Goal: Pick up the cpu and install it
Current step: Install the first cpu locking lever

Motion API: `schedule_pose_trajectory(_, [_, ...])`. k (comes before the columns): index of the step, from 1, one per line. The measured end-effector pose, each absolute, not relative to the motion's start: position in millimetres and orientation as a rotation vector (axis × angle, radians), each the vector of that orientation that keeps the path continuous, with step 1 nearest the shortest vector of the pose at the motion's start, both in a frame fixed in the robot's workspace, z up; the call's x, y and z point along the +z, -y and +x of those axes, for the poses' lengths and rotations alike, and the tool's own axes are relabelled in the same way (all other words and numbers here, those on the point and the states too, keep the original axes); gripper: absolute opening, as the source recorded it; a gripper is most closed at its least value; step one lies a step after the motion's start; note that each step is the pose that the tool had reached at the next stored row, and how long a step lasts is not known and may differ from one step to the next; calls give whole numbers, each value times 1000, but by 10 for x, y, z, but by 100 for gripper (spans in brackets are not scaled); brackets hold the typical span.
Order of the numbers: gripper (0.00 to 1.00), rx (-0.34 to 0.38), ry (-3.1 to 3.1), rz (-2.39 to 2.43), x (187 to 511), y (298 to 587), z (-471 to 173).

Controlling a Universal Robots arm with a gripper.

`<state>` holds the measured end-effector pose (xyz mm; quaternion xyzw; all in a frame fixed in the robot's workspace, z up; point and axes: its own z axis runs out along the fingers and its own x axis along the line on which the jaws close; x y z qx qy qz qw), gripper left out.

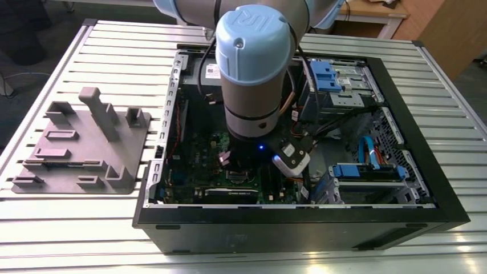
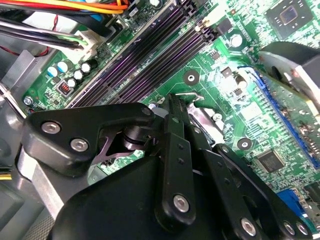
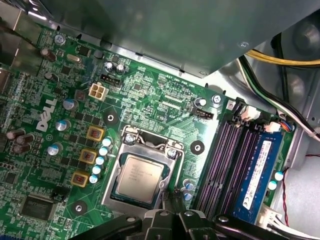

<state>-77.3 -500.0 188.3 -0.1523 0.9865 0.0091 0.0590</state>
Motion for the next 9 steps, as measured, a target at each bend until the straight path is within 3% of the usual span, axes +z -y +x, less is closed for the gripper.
schedule_pose_trajectory(9, [11,25,-2988,-466,1879,5040,-772])
